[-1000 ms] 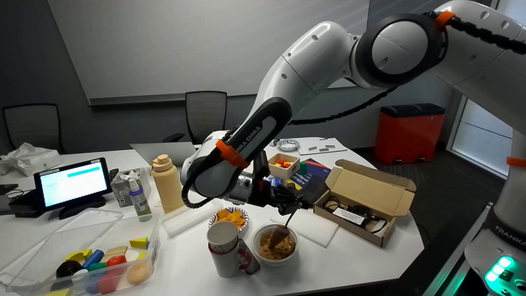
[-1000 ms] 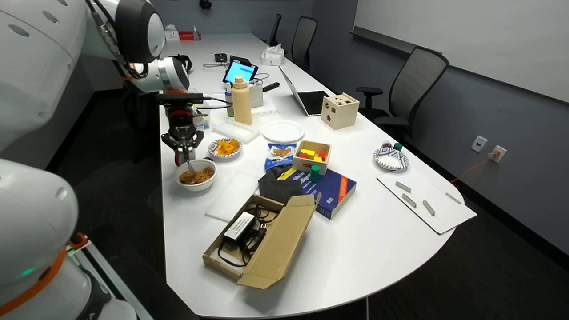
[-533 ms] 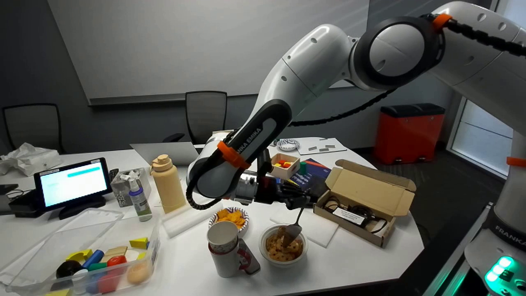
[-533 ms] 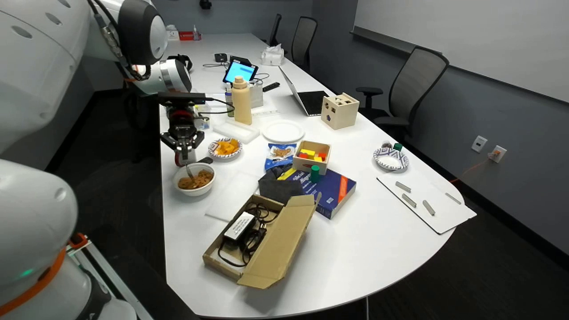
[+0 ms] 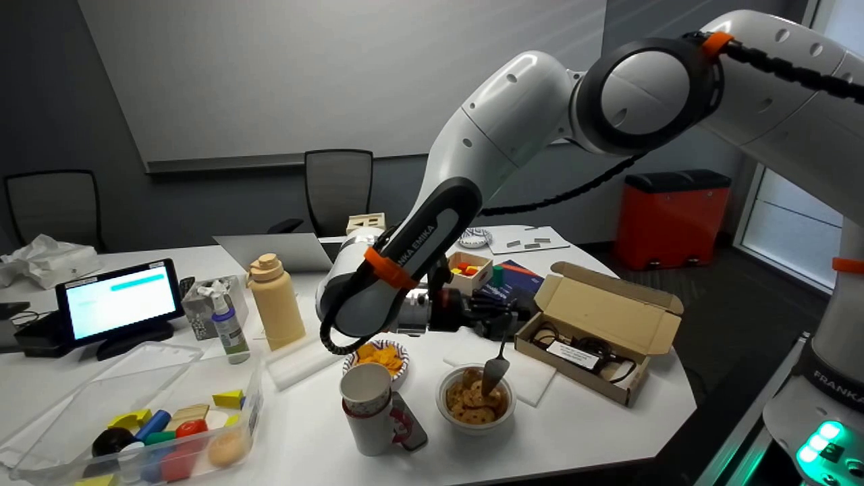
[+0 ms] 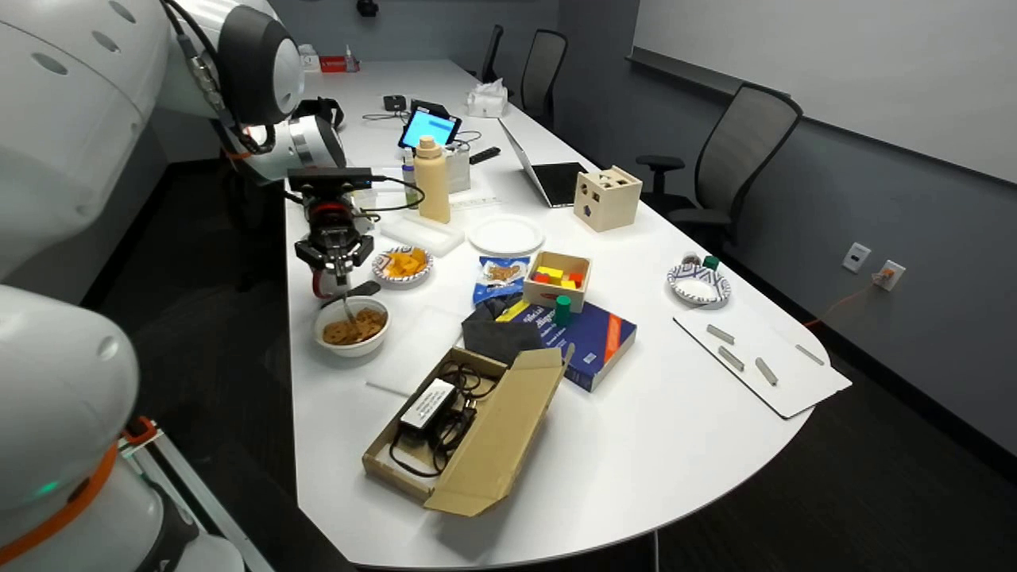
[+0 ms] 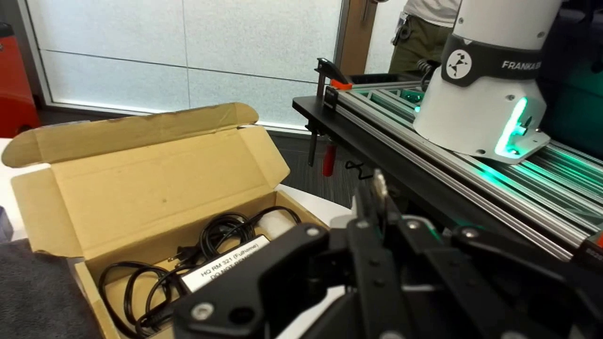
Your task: Use the cake spatula to stir the contents in the white bowl.
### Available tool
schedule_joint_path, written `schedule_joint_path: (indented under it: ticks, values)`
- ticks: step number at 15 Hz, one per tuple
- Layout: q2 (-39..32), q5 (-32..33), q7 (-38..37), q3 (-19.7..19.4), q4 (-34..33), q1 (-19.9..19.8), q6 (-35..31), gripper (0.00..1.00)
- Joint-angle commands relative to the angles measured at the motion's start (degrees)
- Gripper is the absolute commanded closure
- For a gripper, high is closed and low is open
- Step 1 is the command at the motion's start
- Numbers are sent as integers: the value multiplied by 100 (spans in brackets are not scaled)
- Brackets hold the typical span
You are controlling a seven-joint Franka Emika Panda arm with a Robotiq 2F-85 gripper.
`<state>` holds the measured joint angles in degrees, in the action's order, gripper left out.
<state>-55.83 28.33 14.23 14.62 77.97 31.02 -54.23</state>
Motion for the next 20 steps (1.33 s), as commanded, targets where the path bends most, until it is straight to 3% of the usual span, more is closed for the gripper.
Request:
schedule_joint_path:
  ticks: [1, 9, 14, 20]
  values:
    - [-123, 451, -189, -20, -144, 107, 92, 99]
    - [-102, 748, -974, -7, -112, 234, -546, 99]
    - [-95, 421, -1252, 19, -190, 177, -972, 99]
    - [-85, -311, -851, 64, -466, 38, -772, 99]
